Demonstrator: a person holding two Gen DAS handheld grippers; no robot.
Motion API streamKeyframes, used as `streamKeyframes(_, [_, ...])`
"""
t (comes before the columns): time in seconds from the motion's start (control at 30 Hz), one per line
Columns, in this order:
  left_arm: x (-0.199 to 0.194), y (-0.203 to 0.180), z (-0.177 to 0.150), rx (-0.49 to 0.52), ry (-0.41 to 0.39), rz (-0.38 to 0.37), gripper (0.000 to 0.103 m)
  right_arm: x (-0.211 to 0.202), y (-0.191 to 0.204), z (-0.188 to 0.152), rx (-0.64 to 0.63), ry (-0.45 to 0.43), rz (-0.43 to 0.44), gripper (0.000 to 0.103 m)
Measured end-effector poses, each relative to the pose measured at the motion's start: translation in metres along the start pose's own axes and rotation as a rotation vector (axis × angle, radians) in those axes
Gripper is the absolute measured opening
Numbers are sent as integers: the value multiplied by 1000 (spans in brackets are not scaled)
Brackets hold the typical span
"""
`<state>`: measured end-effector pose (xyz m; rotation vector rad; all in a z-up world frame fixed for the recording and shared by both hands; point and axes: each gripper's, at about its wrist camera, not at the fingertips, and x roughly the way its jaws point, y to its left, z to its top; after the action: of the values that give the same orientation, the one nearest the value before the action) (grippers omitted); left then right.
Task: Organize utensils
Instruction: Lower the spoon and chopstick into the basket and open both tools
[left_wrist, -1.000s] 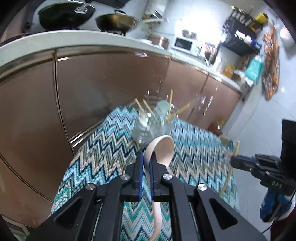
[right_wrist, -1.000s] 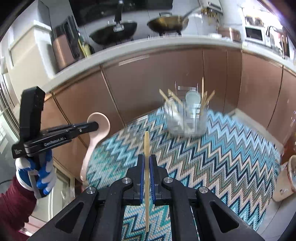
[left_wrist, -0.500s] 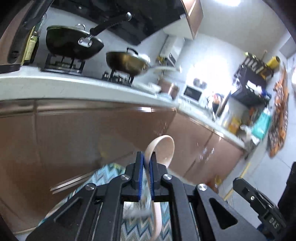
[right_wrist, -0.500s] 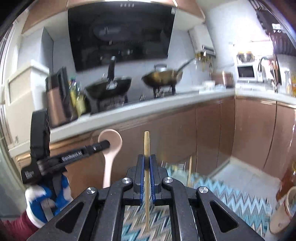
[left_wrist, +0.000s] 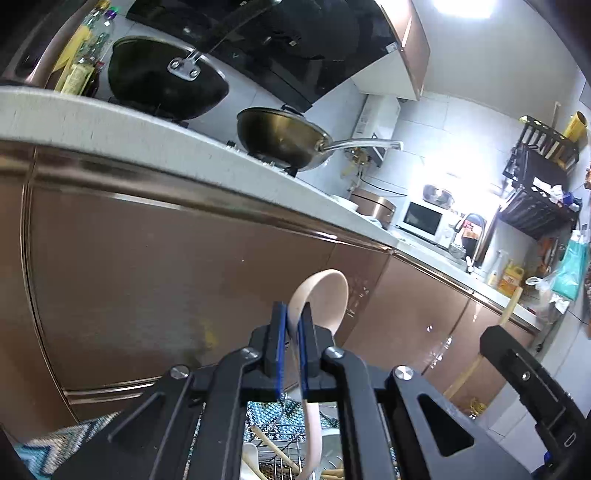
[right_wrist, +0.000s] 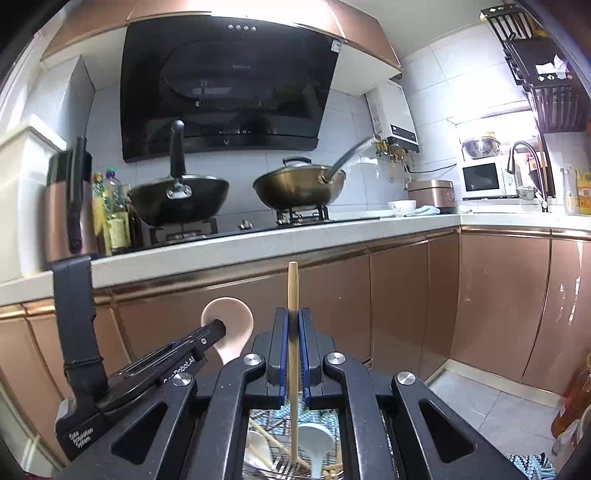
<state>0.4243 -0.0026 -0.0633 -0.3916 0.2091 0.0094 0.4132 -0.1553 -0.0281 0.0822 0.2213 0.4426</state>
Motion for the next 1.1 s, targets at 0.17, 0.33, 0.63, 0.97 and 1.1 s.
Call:
streamKeyframes(0.17, [15,7,-22,-47,-4,43,6,9,-8,-18,-1,21,-16,6])
streamKeyframes(0.33, [23,8,-39,-72,-25,68,6,14,-11,-33,-2,39,-29,6])
streamKeyframes(0.63, [28,12,-77,-91,-55,112,9,15,-13,-59,4,84,-33,7])
streamKeyframes(0.97, [-3,15,-74,-54,-48,94,28,-1,-16,-60,40,107,-41,27])
streamKeyframes(1.1, [-25,16,-70,-35,-38,85,37,-17,-15,-55,54,94,-52,28])
